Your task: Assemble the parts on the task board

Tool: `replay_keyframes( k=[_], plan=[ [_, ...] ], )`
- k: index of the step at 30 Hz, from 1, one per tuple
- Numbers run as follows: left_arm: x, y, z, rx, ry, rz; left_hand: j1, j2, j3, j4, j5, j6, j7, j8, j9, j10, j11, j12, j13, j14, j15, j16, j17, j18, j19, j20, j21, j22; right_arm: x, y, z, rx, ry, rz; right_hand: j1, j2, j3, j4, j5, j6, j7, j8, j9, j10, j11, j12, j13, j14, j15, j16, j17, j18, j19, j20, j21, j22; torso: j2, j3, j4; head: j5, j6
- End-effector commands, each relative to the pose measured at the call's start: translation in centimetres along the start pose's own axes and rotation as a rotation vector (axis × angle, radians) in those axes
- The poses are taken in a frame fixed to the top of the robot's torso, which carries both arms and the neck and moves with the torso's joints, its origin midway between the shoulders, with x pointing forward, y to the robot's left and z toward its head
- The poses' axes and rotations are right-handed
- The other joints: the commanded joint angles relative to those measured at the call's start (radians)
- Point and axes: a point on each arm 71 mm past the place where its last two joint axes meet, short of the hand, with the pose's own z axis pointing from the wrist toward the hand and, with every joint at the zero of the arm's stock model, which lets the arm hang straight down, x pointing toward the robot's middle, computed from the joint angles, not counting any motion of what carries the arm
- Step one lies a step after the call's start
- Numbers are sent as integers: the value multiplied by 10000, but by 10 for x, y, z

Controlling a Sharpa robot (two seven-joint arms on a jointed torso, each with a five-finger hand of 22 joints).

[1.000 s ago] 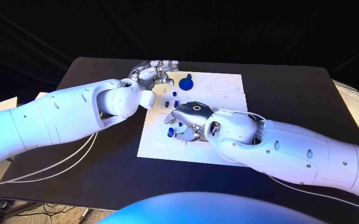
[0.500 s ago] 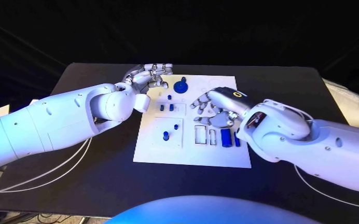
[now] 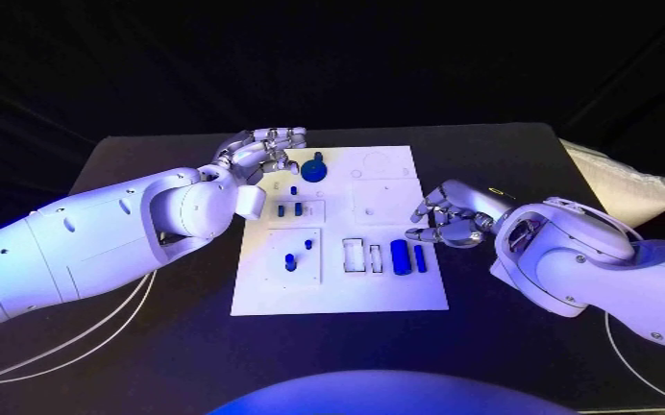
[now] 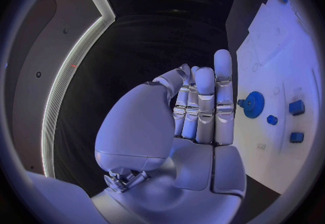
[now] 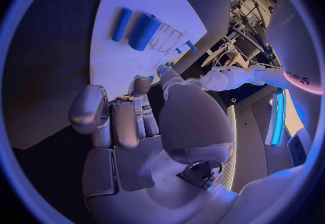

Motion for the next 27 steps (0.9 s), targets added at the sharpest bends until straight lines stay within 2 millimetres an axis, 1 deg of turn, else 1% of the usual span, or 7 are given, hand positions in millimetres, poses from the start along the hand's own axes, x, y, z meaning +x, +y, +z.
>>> replay_keyframes(
  k=[1,4,9,10,18,22,27],
  plan=[
    [3,1,0,28,226,-36,-10,110,-66,-8,-4,-59,-14,61,-12,-58,25,35,15,-79,-6,-24,-13,105,-9,-12,-36,-17,8,-7,-1,1046,523,-407,-191,29,-298,278,184,22,-77,108,55,129,7,558,722,552,-62,168,233,-183,76,-33,151,238,-16,1,-19,-24,8],
    [2,1,-1,13,220,-38,-10,110,-66,-8,-4,-59,-14,61,-12,-58,25,35,15,-79,-6,-24,-13,105,-9,-12,-36,-17,14,-7,-1,1236,684,-585,-272,34,-629,583,42,-1,-87,190,126,184,4,924,1238,573,-64,288,415,-208,110,-33,257,416,-6,-11,-1,-25,4],
    [0,2,-1,-8,179,-34,-10,110,-66,-8,-4,-59,-14,61,-12,-58,25,35,15,-79,-6,-24,-13,105,-9,-12,-36,-17,23,-3,1,1311,909,-781,-177,50,-880,770,-27,-4,-98,278,200,179,-3,1092,1528,576,-66,347,494,-218,113,-34,312,500,-10,-12,7,-4,-1],
    [0,2,-2,-10,175,-34,-10,110,-66,-8,-4,-59,-14,61,-12,-58,25,35,15,-79,-6,-24,-13,105,-9,-12,-36,-17,25,-3,2,1310,953,-805,-125,68,-974,841,-32,-7,-102,314,233,162,-7,1119,1604,574,-68,358,502,-220,109,-34,326,519,-12,-15,-5,10,-9],
    [0,3,-2,-21,173,-36,-10,110,-66,-8,-4,-59,-14,61,-12,-58,25,35,15,-79,-6,-24,-13,105,-9,-12,-36,-17,35,1,6,1296,1227,-992,-47,115,-1166,1002,-44,-4,-113,390,302,167,-13,1199,1788,568,-70,372,510,-223,100,-34,351,556,-11,-17,-23,23,-30],
    [0,3,-2,-30,187,-41,-10,110,-66,-8,-4,-59,-14,61,-12,-58,25,35,15,-79,-6,-24,-13,105,-9,-12,-36,-17,41,3,9,1276,1361,-1049,-31,129,-1197,1030,-30,-7,-114,401,314,165,-14,1207,1813,567,-71,374,512,-225,100,-33,357,567,-5,-17,3,19,-42],
    [-1,3,-3,-35,176,-39,-10,110,-66,-8,-4,-59,-14,61,-12,-58,25,35,15,-79,-6,-24,-13,105,-9,-12,-36,-17,48,5,13,1235,1541,-1076,32,158,-1244,1063,21,-17,-116,421,335,163,-16,1222,1864,565,-72,380,519,-227,97,-33,366,581,-6,-12,0,48,-68]
  ],
)
